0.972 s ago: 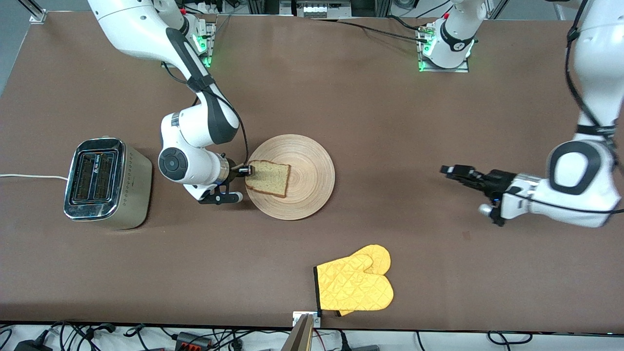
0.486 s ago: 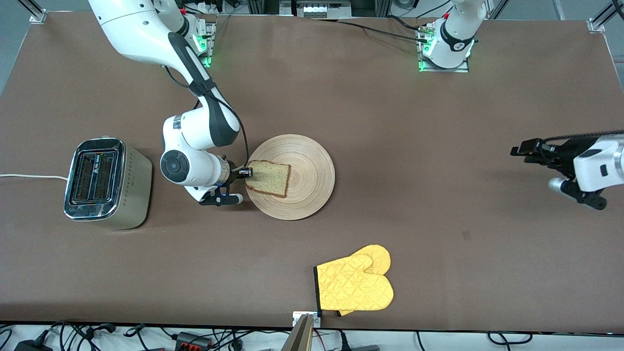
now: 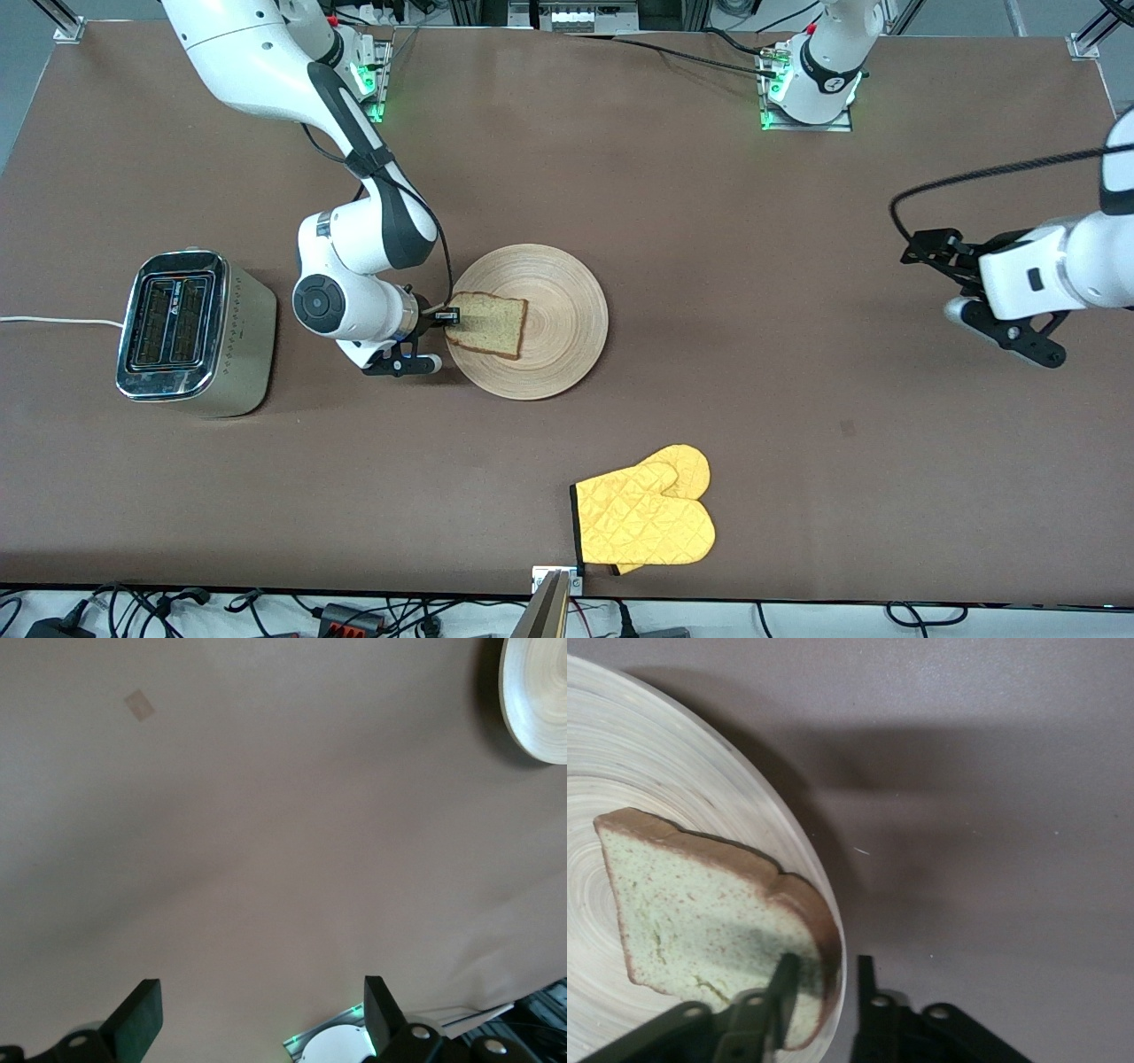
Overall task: Move plate and put bread in toaster
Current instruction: 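Lift the bread with the right gripper and carry it over the toaster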
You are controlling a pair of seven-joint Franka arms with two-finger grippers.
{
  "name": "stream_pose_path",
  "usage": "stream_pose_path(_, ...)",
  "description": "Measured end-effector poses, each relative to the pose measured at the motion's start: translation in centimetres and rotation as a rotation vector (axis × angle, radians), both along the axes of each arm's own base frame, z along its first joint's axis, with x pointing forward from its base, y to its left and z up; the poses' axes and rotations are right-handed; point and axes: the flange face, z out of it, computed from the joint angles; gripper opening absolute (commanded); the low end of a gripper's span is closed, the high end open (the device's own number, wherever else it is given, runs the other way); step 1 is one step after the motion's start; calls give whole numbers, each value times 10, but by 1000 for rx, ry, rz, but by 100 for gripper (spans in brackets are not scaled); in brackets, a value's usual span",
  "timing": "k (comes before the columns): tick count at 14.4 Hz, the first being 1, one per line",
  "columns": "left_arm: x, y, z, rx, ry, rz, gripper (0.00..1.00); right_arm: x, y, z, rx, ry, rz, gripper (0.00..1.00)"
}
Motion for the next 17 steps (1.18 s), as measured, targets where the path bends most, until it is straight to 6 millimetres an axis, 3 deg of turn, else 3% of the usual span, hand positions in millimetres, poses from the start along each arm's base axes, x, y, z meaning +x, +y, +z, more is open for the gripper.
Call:
stream_pose_path(2,-3,-1,12,28,-29,1,100,1,0,2,1,-3,0,1)
stream_pose_path(5,0,13,33,98,-136,48,100,1,1,2,2,-4,0,0)
stream_pose_path(9,-34,11,40,153,-220,254,100,12,2,18,13,-30,-1,0)
stream_pose_path(11,-53,14,39,159,-245,295,100,21,-3,43,10,-35,1,0)
stream_pose_path(13,-70,15,36,136,-252,330,100,32,-23,83,-30,-40,14,0)
stream_pose_path(17,-92,25,25,132,-271,367,100,42,-94,168,-200,-17,16,0)
